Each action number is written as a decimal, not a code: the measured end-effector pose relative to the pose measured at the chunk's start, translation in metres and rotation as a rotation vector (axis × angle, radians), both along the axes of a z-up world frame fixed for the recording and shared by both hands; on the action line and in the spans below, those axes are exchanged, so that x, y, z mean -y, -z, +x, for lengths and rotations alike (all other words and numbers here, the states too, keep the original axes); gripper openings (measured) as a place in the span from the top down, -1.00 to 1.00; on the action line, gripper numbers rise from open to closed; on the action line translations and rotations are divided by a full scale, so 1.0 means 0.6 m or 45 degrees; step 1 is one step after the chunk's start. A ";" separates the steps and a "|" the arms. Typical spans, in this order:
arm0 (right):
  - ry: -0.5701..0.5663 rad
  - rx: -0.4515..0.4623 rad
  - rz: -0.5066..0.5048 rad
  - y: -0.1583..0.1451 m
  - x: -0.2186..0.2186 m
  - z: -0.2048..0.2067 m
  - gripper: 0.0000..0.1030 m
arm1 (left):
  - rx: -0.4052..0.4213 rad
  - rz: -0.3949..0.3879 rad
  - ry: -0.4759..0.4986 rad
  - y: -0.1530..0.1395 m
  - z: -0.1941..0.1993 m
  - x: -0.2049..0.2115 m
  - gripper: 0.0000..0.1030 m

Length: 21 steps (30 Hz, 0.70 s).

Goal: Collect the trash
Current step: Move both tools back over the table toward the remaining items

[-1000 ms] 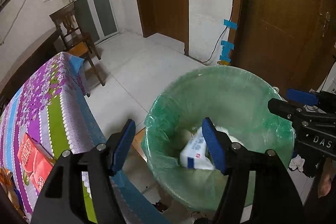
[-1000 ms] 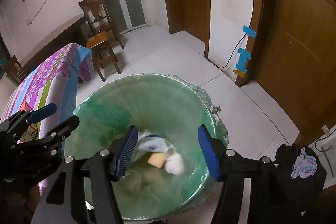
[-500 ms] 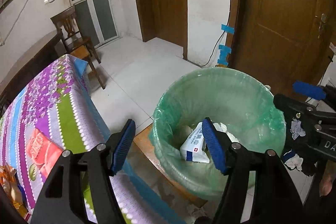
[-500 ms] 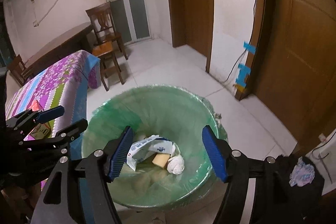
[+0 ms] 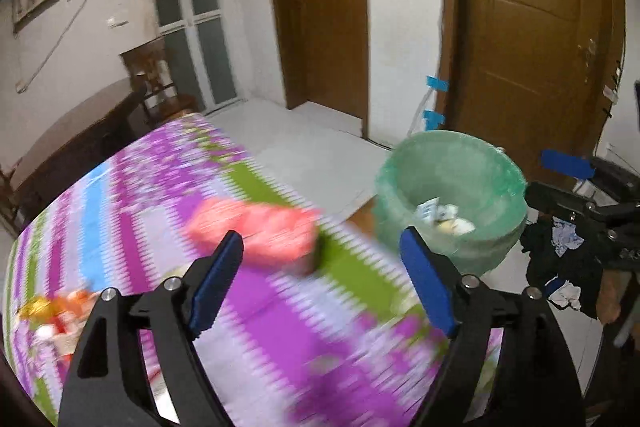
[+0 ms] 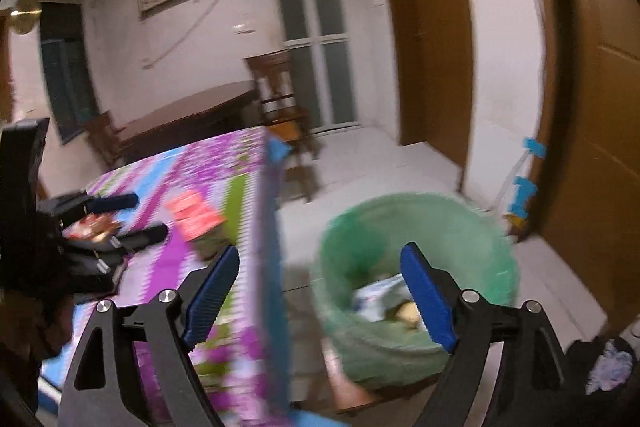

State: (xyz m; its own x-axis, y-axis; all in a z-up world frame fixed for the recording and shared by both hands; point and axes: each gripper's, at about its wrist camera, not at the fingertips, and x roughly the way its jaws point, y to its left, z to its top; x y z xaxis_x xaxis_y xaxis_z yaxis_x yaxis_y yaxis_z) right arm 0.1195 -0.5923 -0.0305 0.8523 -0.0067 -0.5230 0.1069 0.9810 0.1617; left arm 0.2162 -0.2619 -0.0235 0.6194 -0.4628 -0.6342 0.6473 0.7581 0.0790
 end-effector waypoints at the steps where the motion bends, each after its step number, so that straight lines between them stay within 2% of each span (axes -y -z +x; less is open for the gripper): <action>1: -0.028 -0.009 0.008 0.003 -0.013 0.004 -0.61 | 0.009 0.003 -0.033 -0.006 0.009 -0.047 -0.53; 4: -0.133 -0.044 0.012 0.009 -0.067 0.025 -0.61 | 0.056 0.098 -0.140 -0.012 0.043 -0.164 -0.55; 6: -0.235 -0.064 0.053 0.007 -0.104 0.045 -0.61 | 0.035 0.126 -0.193 -0.012 0.070 -0.235 -0.55; 9: -0.375 -0.085 0.102 0.002 -0.171 0.078 -0.61 | -0.036 0.127 -0.332 -0.008 0.124 -0.346 -0.55; 11: -0.455 -0.101 0.140 -0.002 -0.209 0.103 -0.61 | -0.171 0.051 -0.378 0.003 0.159 -0.408 -0.55; 13: -0.536 -0.120 0.139 -0.006 -0.265 0.130 -0.57 | -0.258 -0.016 -0.418 0.015 0.180 -0.439 -0.55; 16: -0.683 -0.156 0.115 -0.010 -0.357 0.169 -0.31 | -0.282 -0.049 -0.473 0.036 0.194 -0.466 -0.55; 18: -0.791 -0.221 0.120 -0.006 -0.424 0.202 -0.06 | -0.306 -0.084 -0.491 0.050 0.199 -0.477 -0.55; 21: -0.903 -0.327 0.150 0.000 -0.508 0.265 0.04 | -0.307 -0.100 -0.502 0.059 0.196 -0.494 -0.55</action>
